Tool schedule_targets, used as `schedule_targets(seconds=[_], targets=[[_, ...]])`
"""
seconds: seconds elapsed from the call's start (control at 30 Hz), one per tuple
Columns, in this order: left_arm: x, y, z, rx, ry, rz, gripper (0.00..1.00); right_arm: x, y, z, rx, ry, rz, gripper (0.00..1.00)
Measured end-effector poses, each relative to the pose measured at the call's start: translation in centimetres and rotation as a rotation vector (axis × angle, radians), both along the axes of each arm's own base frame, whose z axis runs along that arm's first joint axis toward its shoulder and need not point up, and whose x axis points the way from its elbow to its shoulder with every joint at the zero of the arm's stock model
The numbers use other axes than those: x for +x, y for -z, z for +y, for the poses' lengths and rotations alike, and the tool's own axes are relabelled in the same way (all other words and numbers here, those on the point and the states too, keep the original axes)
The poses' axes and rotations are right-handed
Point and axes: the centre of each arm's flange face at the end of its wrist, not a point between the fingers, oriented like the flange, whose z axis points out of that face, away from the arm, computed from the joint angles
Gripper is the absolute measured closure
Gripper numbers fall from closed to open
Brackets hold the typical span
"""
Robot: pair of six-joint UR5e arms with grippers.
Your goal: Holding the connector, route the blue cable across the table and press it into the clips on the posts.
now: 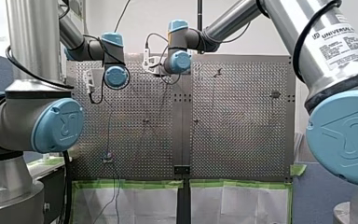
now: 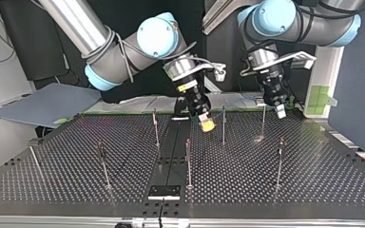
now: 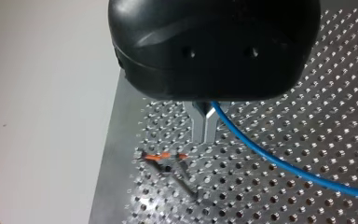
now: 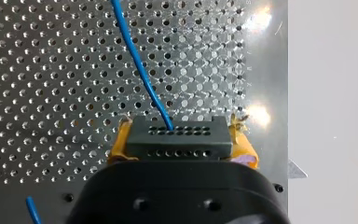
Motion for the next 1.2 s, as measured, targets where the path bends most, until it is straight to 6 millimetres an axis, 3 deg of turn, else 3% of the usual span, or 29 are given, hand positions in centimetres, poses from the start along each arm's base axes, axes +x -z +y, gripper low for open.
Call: schedule_targets(seconds=[0.4, 0.77, 1.2], targets=[[1.9, -0.9, 2.4, 0.011, -0.013, -0.022, 1.0, 1.9, -1.2, -1.4, -0.006, -0.004, -0.022, 1.0], [5.0, -2.9, 4.3, 0.012, -0.013, -0.051, 1.0, 3.2, -3.1, -2.5, -0.02, -0.005, -0.054, 1.0], [8.4, -3.0, 4.8, 0.011, -0.024, -0.049, 1.0, 5.3, -2.3, -4.8, -0.018, -0.008, -0.069, 1.0]])
